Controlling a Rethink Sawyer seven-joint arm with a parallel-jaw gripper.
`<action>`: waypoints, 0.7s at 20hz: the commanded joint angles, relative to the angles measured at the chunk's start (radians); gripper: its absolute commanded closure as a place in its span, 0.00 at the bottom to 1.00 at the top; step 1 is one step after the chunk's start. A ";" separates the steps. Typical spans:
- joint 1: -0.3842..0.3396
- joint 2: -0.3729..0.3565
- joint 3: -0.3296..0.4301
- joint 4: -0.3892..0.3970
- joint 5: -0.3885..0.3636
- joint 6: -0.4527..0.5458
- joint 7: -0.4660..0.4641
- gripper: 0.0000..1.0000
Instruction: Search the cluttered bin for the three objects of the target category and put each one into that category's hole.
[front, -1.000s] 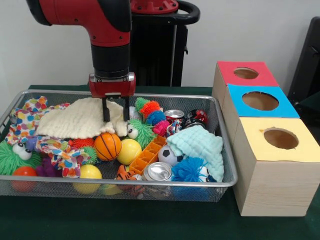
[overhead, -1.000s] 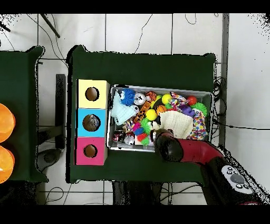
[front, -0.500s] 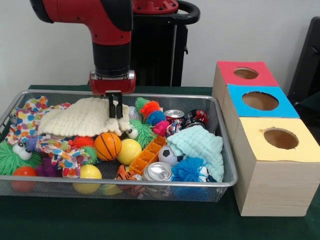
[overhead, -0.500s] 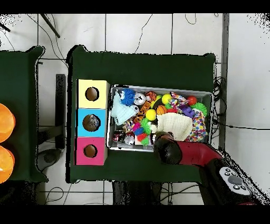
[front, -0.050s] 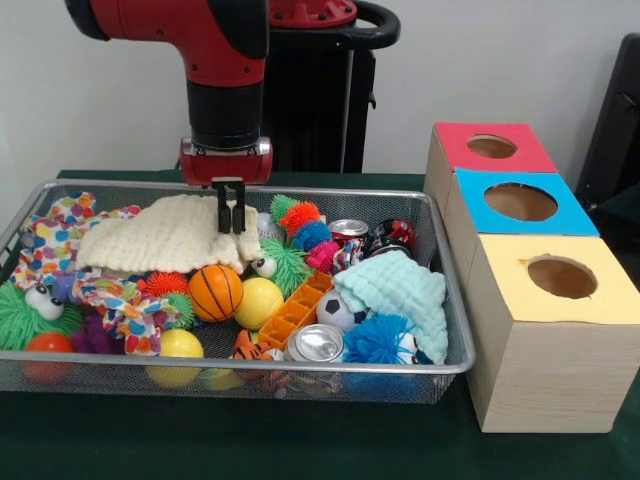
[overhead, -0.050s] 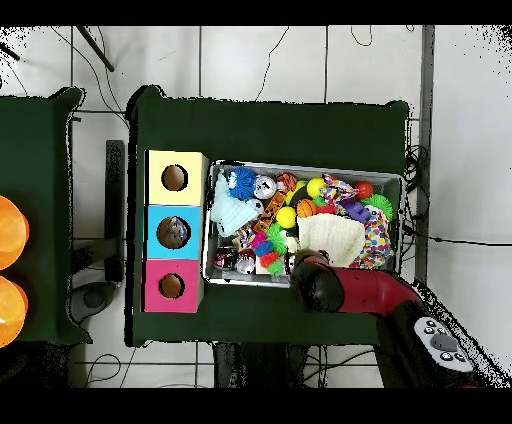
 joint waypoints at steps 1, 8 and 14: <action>0.006 -0.052 0.016 0.050 0.017 0.025 0.118 1.00; 0.035 -0.215 0.059 0.021 0.096 0.205 0.065 1.00; 0.061 -0.180 0.121 -0.131 0.125 0.285 0.007 1.00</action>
